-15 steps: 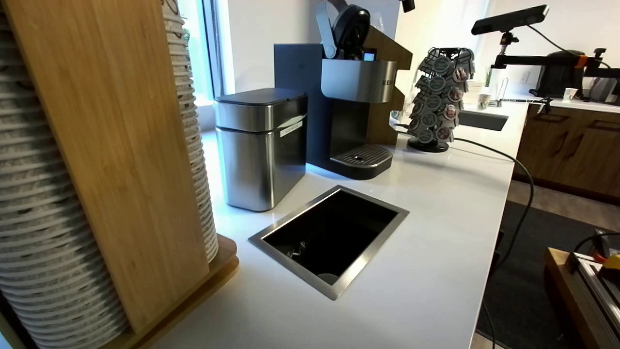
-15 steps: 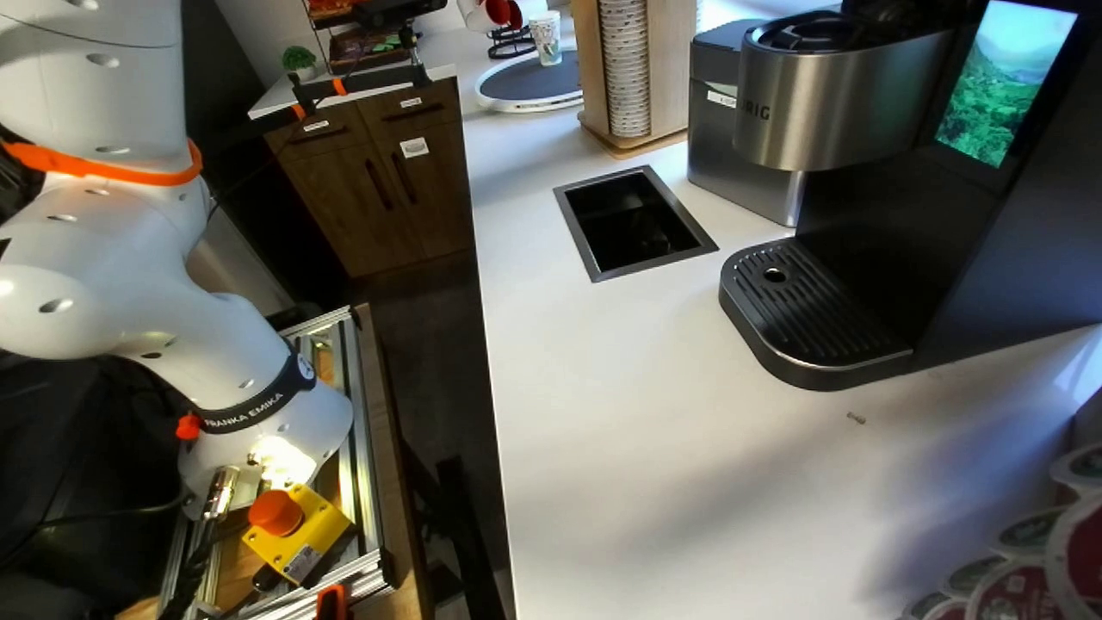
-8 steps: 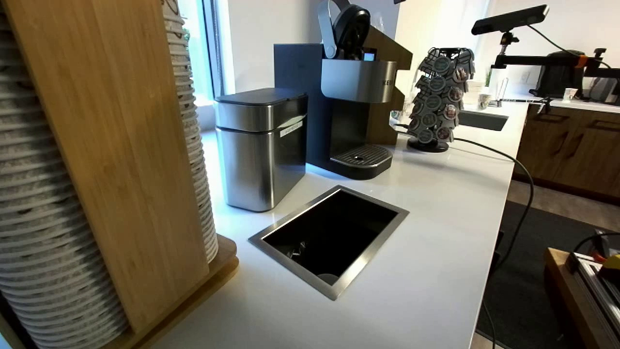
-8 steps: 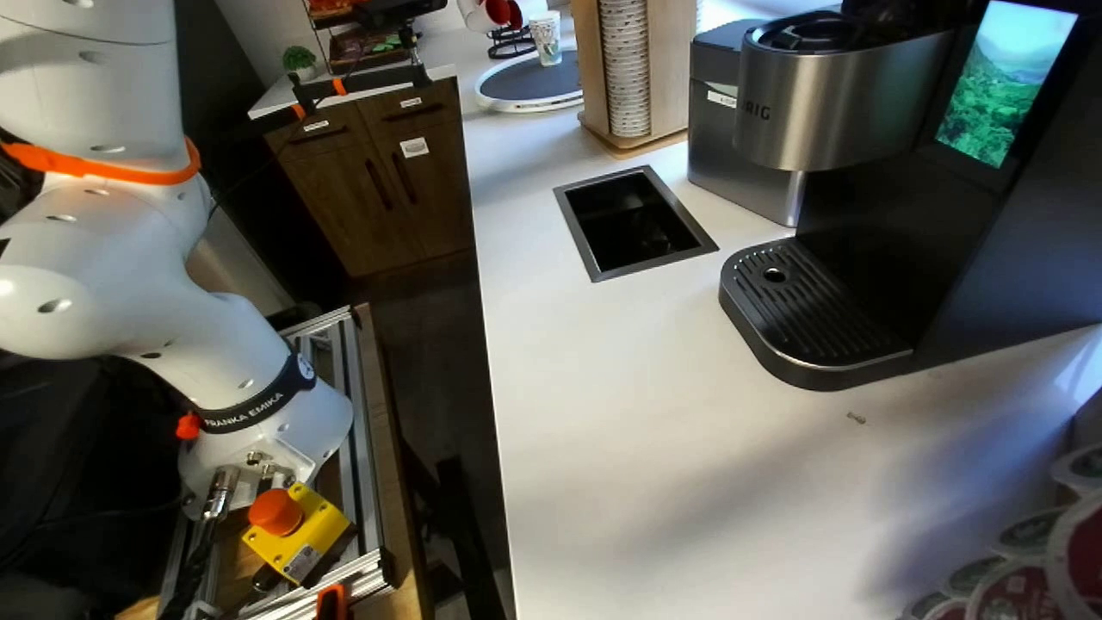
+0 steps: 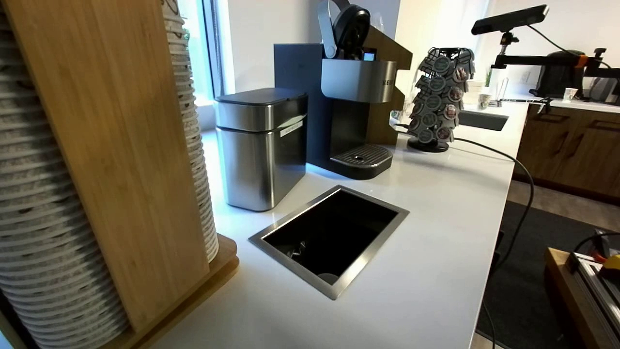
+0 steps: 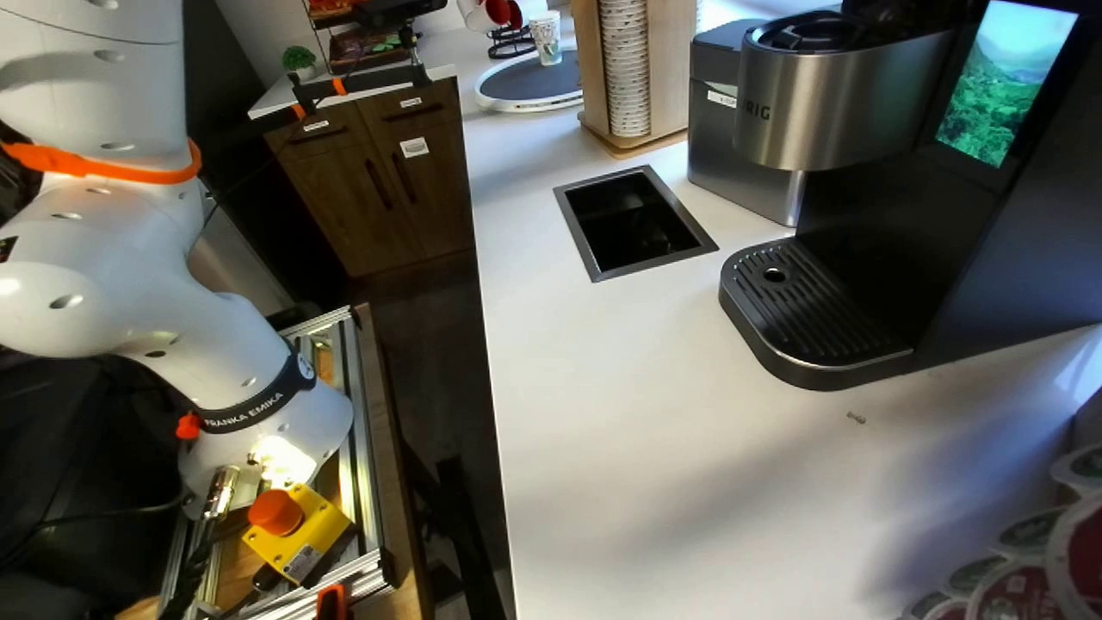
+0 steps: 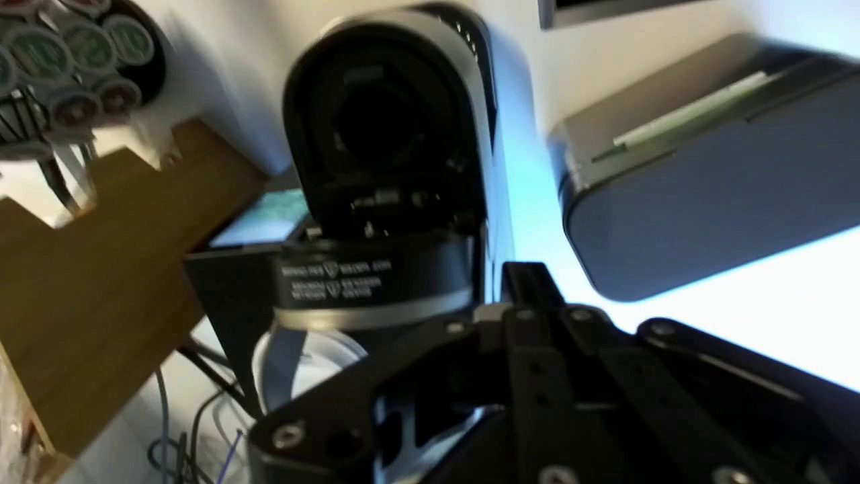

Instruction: Close the top on the coffee maker

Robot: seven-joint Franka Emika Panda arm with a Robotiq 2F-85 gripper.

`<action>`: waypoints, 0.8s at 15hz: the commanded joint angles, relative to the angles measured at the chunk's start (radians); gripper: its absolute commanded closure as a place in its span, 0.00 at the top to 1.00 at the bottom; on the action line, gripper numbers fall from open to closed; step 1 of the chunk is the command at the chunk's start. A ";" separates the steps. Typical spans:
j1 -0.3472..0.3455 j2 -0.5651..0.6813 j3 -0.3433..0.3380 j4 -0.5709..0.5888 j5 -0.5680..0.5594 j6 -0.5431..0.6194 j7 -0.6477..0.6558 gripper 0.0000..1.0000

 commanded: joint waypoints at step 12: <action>0.088 0.139 -0.156 0.060 -0.104 0.479 -0.284 0.01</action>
